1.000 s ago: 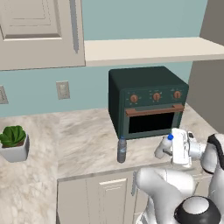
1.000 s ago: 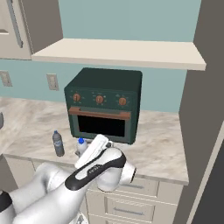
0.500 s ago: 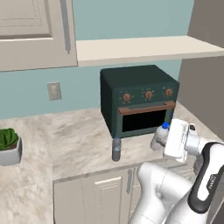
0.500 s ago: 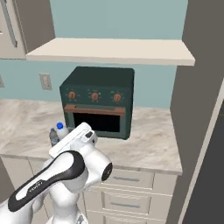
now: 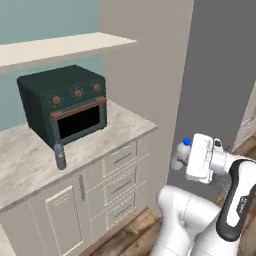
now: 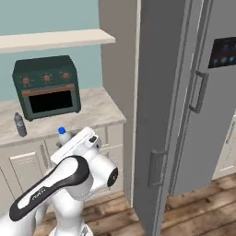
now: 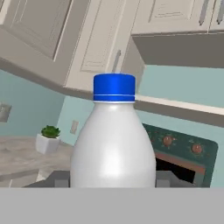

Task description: Take the bottled waters from the counter and place them in the freezer to freeze. Close the freezer door after placing the bottles.

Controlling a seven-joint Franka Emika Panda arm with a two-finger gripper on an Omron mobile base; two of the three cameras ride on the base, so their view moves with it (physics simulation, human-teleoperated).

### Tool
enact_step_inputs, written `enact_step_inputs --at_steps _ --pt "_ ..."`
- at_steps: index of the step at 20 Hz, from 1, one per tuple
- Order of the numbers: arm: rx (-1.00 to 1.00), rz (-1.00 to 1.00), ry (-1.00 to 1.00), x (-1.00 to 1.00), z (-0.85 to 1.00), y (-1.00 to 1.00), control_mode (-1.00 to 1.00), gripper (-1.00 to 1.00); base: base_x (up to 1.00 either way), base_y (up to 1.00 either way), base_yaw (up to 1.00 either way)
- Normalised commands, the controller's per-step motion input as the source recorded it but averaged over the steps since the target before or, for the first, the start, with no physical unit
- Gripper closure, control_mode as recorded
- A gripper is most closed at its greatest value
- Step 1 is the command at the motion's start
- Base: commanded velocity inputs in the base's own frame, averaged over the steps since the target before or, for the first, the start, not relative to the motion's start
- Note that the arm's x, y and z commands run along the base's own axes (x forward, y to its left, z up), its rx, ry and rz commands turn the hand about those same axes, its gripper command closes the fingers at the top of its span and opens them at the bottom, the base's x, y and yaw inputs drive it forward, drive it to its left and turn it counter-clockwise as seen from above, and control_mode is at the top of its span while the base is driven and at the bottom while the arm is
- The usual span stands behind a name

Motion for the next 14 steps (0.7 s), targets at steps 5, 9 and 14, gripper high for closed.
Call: enact_step_inputs --at_steps 5,9,14 --pt "0.00 0.00 0.00 0.00 0.00 0.00 1.00 1.00 -0.76 -0.31 -0.72" --pt "0.00 0.00 0.00 0.00 0.00 0.00 1.00 1.00 -0.28 -0.99 -0.52" --pt "0.00 0.00 0.00 0.00 0.00 0.00 1.00 1.00 0.62 -1.00 -0.12"
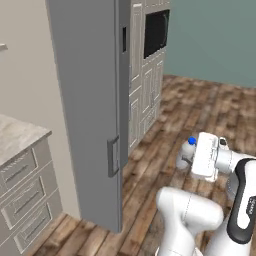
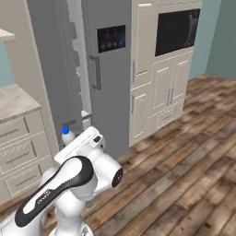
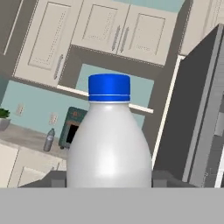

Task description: Take the bottled waters from the counter and place them in the freezer to freeze. Close the freezer door after placing the bottles.

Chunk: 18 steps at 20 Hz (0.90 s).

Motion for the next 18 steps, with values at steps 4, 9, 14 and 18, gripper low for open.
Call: enact_step_inputs --at_steps 4,9,14,18 --pt "0.00 0.00 0.00 0.00 0.00 0.00 1.00 1.00 1.00 -1.00 0.00" --pt "0.00 0.00 0.00 0.00 0.00 0.00 1.00 1.00 1.00 -1.00 0.04" --pt "0.00 0.00 0.00 0.00 0.00 0.00 1.00 1.00 0.87 -0.92 0.27" --pt "0.00 0.00 0.00 0.00 0.00 0.00 1.00 1.00 0.55 -0.54 0.57"
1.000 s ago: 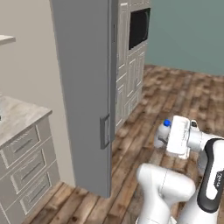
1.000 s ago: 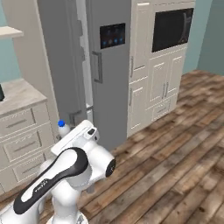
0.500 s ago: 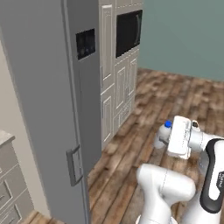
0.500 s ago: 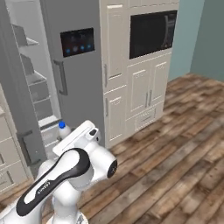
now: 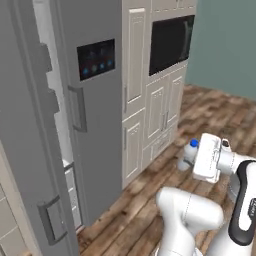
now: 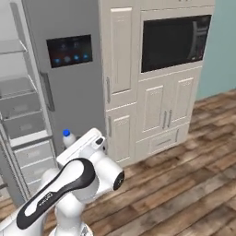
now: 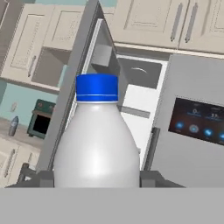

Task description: Take the bottled waters from the counter and place them in the freezer to freeze. Close the freezer door after placing the bottles.

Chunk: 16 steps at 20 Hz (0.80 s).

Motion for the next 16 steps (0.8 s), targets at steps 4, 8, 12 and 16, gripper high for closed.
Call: enact_step_inputs --at_steps 4,8,12,16 --pt "0.00 0.00 0.00 0.00 0.00 0.00 1.00 1.00 0.49 -0.33 0.68" --pt "0.00 0.00 0.00 0.00 0.00 0.00 1.00 1.00 0.52 -0.34 0.66" --pt "0.00 0.00 0.00 0.00 0.00 0.00 1.00 1.00 0.54 -0.32 0.60" --pt "0.00 0.00 0.00 0.00 0.00 0.00 1.00 1.00 0.65 -0.01 0.49"
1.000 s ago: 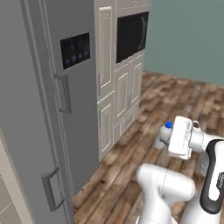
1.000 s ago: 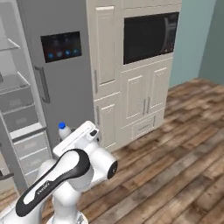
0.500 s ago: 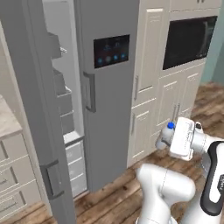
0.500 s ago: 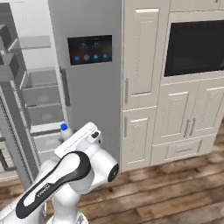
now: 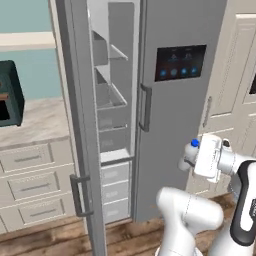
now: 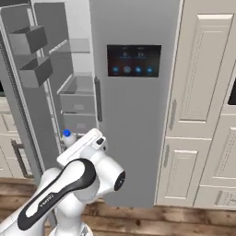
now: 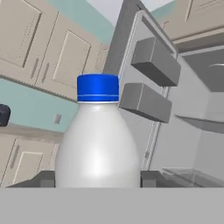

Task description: Take the bottled waters from the counter and place them in the freezer to freeze. Close the freezer door after placing the bottles.

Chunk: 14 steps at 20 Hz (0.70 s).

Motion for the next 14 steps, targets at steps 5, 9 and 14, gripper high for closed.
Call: enact_step_inputs --at_steps 5,9,14 --pt "0.00 0.00 0.00 0.00 0.00 0.00 1.00 1.00 0.53 0.00 0.39" --pt "0.00 0.00 0.00 0.00 0.00 0.00 1.00 1.00 0.45 -0.03 0.23" --pt "0.00 0.00 0.00 0.00 0.00 0.00 1.00 1.00 0.68 -0.13 0.16"
